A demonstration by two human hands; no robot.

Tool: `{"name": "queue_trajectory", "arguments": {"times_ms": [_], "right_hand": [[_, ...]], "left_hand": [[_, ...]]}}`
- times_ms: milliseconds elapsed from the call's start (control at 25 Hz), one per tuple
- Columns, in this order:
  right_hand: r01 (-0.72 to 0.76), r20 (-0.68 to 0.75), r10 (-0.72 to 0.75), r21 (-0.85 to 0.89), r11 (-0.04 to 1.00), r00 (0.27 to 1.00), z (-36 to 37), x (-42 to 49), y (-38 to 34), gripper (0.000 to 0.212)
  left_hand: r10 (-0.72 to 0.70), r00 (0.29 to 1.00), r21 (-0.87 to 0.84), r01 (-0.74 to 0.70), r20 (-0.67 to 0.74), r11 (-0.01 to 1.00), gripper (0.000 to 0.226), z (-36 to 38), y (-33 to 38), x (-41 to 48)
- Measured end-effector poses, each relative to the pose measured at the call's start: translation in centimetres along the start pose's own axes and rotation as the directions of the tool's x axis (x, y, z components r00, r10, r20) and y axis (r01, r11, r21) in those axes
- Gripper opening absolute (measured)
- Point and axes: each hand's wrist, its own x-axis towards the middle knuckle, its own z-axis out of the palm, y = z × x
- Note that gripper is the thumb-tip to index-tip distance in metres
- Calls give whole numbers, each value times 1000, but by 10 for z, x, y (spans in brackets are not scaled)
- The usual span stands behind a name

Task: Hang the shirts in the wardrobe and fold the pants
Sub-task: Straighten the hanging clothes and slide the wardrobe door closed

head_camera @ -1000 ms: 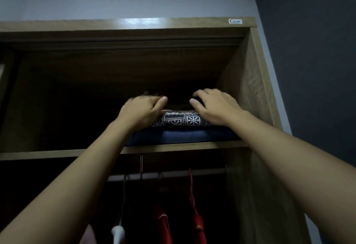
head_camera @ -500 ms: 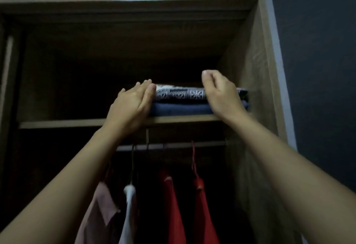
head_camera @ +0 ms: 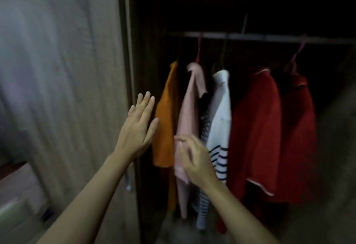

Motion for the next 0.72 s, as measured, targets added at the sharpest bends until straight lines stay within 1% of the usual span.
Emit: {"name": "queue_trajectory", "arguments": {"times_ms": [80,160,240,320,360,400,520,600,640,680,720], "right_hand": [[37,229,-24,-52,998,973,52,-26,1,27],[89,437,-40,-92,992,899,91,-40,-2,32],[109,600,-6,-134,985,800,124,-50,-8,42],[166,724,44,-216,962,688,154,-59,-11,57],[204,758,60,-251,946,650,167,-62,-12,65],[237,782,82,-284,929,618,178,-63,-12,67],[357,837,125,-356,863,533,205,-56,-3,58],[426,836,144,-408,807,529,217,-49,3,56],[449,838,178,-441,777,515,222,-47,9,56],[466,850,234,-466,752,472,225,-46,15,55],[512,860,218,-459,726,462,227,-46,23,55]], "left_hand": [[-95,995,71,95,-1,993,64,-4,-36,-19],[-121,993,154,118,8,981,64,-9,-64,-26],[-84,995,226,69,59,972,62,-9,-89,-26],[-28,993,262,-3,116,965,62,1,-111,-23],[8,994,273,-39,113,961,62,8,-119,-22],[53,995,285,-76,90,955,62,16,-125,-21],[173,985,315,-160,-12,935,61,36,-142,-19],[256,962,349,-208,-97,914,62,47,-152,-17],[290,948,358,-227,-131,905,63,50,-155,-15],[317,935,361,-244,-159,900,64,54,-157,-13],[337,923,361,-255,-185,897,65,57,-158,-12]]}}
